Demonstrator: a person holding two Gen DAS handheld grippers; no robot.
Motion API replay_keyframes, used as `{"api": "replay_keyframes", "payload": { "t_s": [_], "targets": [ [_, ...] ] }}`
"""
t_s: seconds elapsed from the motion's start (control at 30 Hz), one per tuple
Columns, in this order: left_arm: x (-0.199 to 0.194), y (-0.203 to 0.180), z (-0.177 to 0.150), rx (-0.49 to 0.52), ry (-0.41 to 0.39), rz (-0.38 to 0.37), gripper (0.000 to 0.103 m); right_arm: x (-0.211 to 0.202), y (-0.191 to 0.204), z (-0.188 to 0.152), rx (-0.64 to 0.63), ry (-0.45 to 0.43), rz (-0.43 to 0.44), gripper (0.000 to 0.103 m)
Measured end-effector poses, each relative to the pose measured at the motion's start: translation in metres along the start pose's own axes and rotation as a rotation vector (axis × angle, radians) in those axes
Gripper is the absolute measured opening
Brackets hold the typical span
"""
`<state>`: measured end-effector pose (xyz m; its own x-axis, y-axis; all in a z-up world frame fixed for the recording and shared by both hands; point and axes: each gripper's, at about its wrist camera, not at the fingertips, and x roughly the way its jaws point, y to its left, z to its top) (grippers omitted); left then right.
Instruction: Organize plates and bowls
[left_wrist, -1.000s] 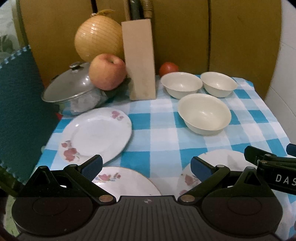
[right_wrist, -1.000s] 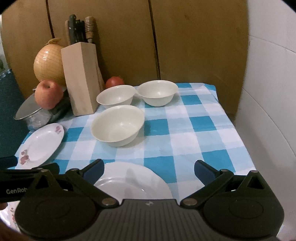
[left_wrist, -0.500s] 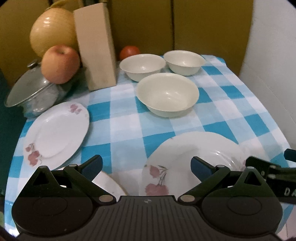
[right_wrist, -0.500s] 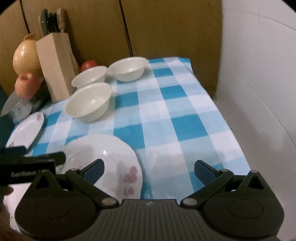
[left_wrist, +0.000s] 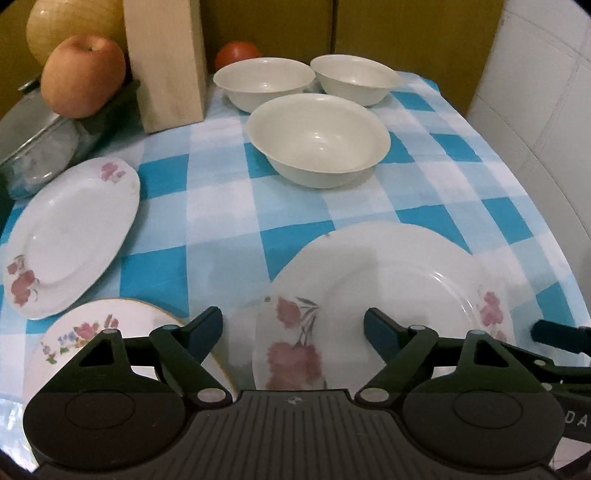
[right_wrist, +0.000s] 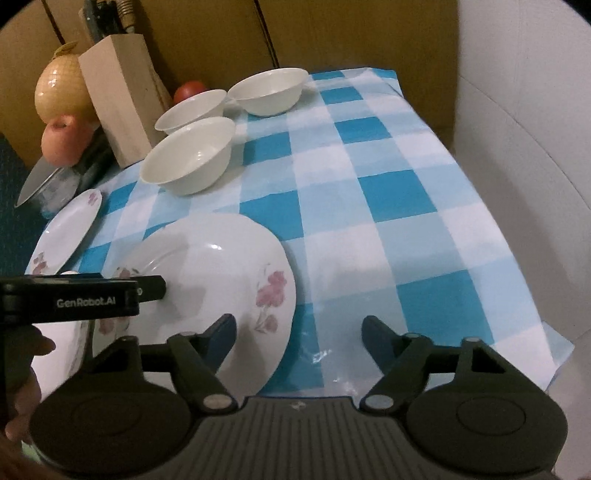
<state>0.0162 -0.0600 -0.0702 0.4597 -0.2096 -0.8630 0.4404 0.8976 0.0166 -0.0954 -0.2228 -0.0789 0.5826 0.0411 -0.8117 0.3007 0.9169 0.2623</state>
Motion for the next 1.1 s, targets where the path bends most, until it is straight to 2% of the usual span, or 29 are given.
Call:
{"api": "replay_keyframes", "payload": {
  "t_s": [0.07,0.13,0.17,0.33,0.43,0.7,0.97,1.1],
  "targets": [
    [-0.001,0.000,0.000,0.002,0.004,-0.012,0.086,-0.001,0.000,-0.001,-0.001,-0.003,0.006,0.061],
    [0.001,0.000,-0.001,-0.014,0.033,-0.084,0.082,-0.001,0.000,-0.001,0.006,0.000,0.044,0.054],
    [0.000,-0.001,-0.001,-0.012,0.035,-0.097,0.082,-0.001,0.000,0.000,0.012,0.002,0.066,0.051],
    [-0.002,-0.003,-0.003,0.003,0.041,-0.098,0.081,-0.002,0.000,0.000,0.017,0.006,0.082,0.046],
    [-0.003,-0.008,-0.005,0.023,0.038,-0.098,0.083,0.000,-0.004,0.001,0.040,0.020,0.125,0.038],
    [-0.005,-0.016,-0.010,0.039,0.027,-0.081,0.085,0.000,-0.007,0.001,0.068,0.023,0.143,0.036],
    [-0.014,-0.028,-0.017,0.106,-0.008,-0.055,0.085,-0.003,-0.005,-0.002,0.021,0.008,0.088,0.036],
    [-0.012,-0.029,-0.019,0.107,0.002,-0.058,0.084,-0.003,-0.007,-0.001,0.031,0.008,0.078,0.036]
  ]
}}
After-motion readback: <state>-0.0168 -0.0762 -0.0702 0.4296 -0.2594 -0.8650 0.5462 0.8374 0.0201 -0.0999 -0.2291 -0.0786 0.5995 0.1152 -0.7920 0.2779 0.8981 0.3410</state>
